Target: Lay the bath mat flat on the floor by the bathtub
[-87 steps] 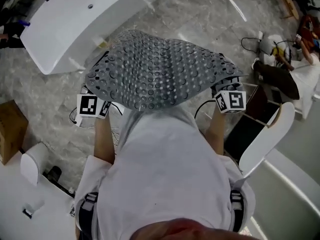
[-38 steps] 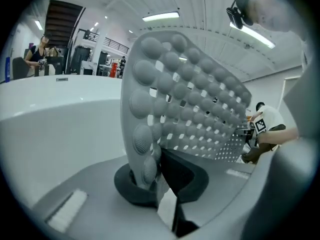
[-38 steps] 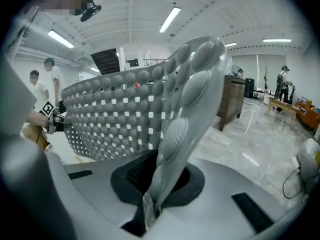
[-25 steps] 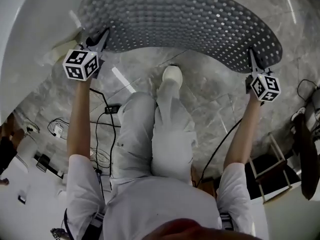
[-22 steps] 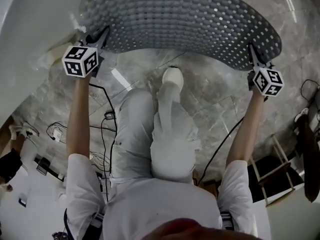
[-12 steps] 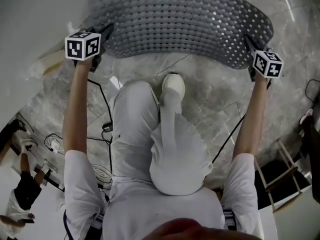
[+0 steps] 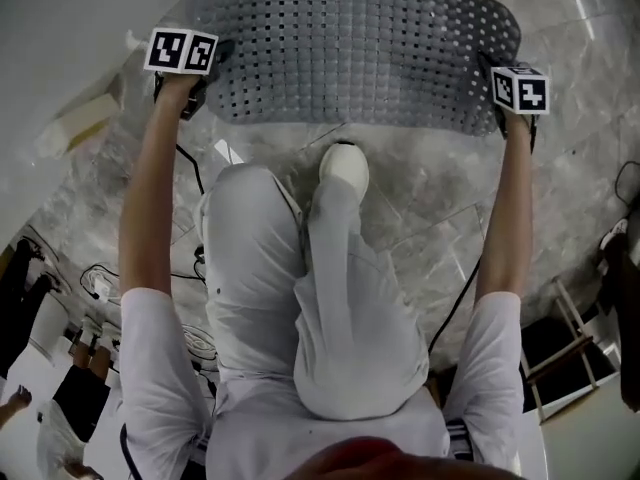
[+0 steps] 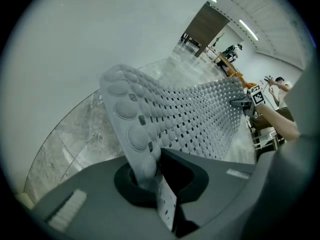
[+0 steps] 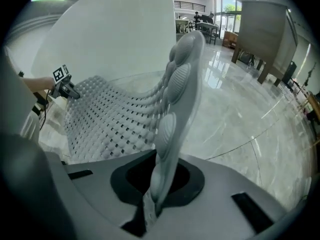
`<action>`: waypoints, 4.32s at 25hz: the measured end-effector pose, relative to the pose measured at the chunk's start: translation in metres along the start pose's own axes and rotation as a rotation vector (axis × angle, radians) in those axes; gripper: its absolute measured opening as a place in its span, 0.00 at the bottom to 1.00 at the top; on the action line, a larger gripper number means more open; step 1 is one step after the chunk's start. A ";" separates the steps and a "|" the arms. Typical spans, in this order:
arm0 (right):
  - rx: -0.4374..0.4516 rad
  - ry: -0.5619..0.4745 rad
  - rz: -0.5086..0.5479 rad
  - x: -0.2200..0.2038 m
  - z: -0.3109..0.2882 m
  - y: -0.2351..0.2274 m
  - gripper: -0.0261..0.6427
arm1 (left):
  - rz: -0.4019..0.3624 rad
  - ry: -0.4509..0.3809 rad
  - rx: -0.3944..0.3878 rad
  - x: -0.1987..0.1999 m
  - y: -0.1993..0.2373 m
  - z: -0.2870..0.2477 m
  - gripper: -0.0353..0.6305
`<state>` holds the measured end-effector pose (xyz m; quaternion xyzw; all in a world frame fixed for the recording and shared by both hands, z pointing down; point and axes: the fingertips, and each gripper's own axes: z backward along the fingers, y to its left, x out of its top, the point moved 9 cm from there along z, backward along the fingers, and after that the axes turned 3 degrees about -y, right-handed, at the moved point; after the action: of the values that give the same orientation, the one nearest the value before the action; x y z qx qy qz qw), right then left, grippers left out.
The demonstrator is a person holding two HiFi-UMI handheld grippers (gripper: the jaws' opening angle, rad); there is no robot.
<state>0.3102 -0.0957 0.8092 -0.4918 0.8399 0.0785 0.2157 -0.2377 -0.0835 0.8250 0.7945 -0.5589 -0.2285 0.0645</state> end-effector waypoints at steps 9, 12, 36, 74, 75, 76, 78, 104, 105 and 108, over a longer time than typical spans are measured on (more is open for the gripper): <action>-0.064 0.079 0.032 -0.005 -0.031 -0.005 0.07 | -0.002 0.056 0.092 -0.002 0.010 -0.026 0.08; -0.081 0.113 0.068 -0.006 -0.040 -0.005 0.07 | -0.012 0.073 0.116 -0.002 0.011 -0.033 0.08; 0.206 -0.060 -0.163 -0.041 -0.052 -0.063 0.26 | 0.060 0.038 0.001 -0.011 0.037 -0.037 0.18; -0.073 -0.108 -0.247 -0.068 0.106 0.103 0.05 | 0.101 -0.008 0.270 -0.084 -0.068 0.121 0.06; -0.056 -0.097 -0.261 -0.065 0.121 0.113 0.05 | 0.101 0.003 0.262 -0.086 -0.080 0.137 0.05; -0.039 -0.084 -0.273 -0.063 0.138 0.124 0.05 | 0.106 0.013 0.252 -0.088 -0.094 0.154 0.05; -0.009 -0.059 -0.298 -0.056 0.178 0.145 0.05 | 0.111 0.036 0.232 -0.089 -0.122 0.193 0.05; -0.030 -0.929 0.097 0.238 0.869 0.414 0.04 | -0.160 -0.827 0.123 -0.012 -0.501 0.820 0.05; -0.035 -0.975 0.117 0.243 0.886 0.423 0.04 | -0.182 -0.872 0.129 -0.013 -0.510 0.836 0.05; -0.046 -1.108 0.210 0.247 0.929 0.457 0.04 | -0.258 -1.033 0.132 -0.020 -0.535 0.877 0.05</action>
<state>0.0778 0.2584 -0.1672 -0.2953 0.6437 0.3643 0.6047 -0.1658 0.2652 -0.1392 0.6432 -0.4287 -0.5602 -0.2978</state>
